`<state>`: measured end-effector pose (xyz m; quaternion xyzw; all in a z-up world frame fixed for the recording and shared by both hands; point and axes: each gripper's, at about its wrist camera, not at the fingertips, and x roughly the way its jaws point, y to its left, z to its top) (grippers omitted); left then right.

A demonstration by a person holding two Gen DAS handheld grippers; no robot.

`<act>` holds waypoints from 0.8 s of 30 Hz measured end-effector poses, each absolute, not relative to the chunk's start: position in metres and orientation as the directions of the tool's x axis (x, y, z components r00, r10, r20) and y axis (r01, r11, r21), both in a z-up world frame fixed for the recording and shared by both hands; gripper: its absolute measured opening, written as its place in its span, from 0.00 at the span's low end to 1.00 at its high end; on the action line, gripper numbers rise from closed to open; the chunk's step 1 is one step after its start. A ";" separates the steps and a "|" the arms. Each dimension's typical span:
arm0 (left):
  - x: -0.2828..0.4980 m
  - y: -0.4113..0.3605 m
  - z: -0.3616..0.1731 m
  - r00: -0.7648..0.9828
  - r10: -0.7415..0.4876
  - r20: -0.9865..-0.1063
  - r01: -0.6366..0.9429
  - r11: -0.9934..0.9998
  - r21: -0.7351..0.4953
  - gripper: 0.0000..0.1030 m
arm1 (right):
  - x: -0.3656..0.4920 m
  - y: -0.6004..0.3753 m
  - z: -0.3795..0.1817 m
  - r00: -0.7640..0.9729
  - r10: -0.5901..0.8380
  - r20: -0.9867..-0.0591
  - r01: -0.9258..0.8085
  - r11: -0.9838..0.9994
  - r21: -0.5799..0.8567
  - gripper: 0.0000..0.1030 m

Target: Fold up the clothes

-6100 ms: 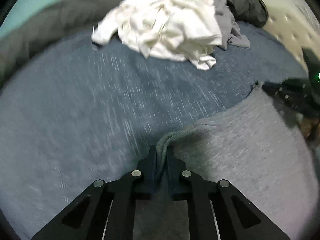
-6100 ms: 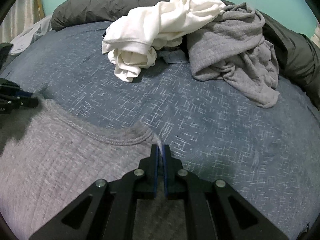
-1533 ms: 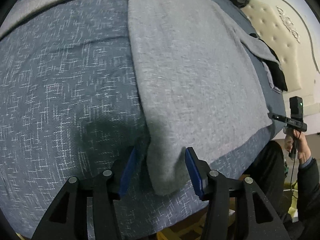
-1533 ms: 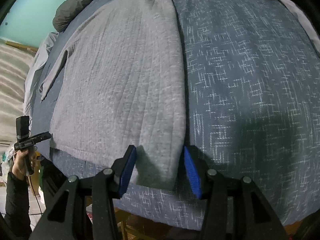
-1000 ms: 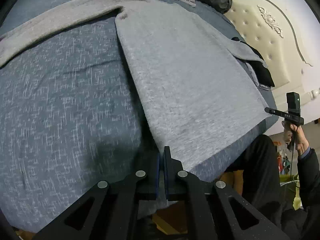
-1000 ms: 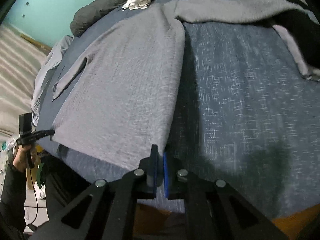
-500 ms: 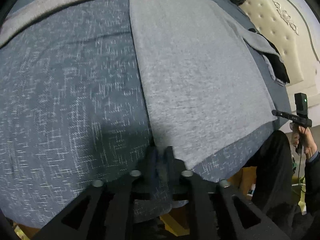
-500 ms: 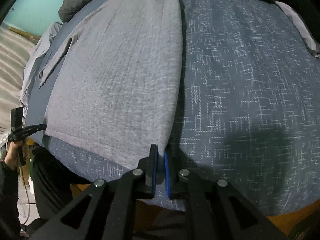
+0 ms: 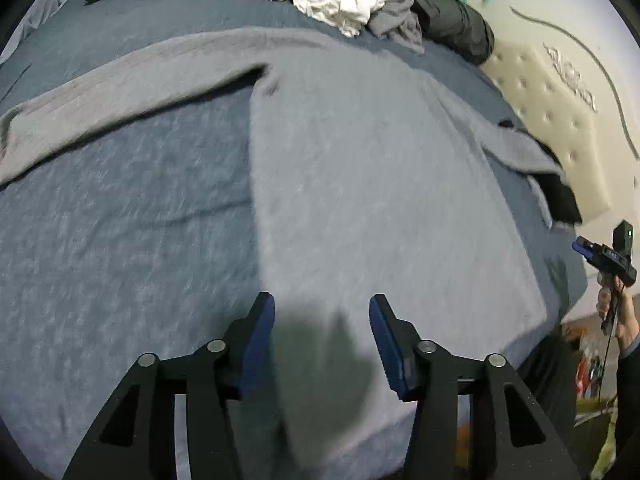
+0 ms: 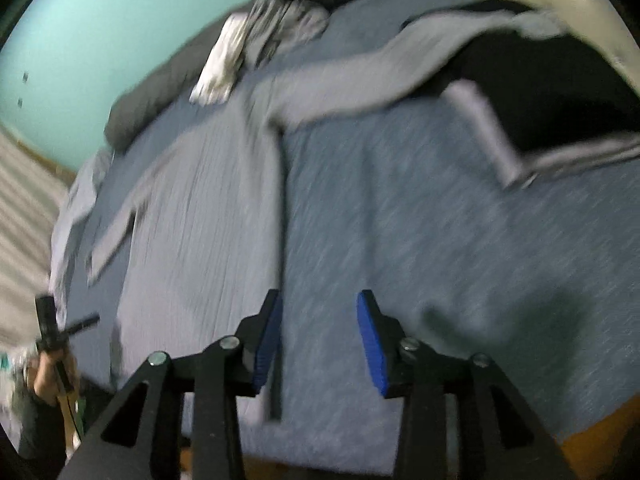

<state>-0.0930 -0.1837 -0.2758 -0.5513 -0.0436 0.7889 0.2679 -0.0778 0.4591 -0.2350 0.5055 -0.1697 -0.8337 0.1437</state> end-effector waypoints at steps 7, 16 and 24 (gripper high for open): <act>-0.126 -0.147 -0.280 -0.299 0.494 -0.816 -0.367 -0.849 -0.380 0.53 | -0.133 0.520 -0.202 -0.580 -0.330 -0.745 -0.053 -0.897 0.439 0.41; -0.140 -0.138 -0.300 -0.405 0.466 -0.786 -0.279 -0.882 -0.380 0.71 | -0.199 0.606 -0.200 -0.639 -0.199 -0.743 -0.258 -0.855 0.450 0.56; -0.144 -0.133 -0.321 -0.443 0.444 -0.779 -0.236 -0.896 -0.377 0.75 | -0.236 0.652 -0.216 -0.663 -0.151 -0.733 -0.370 -0.786 0.496 0.56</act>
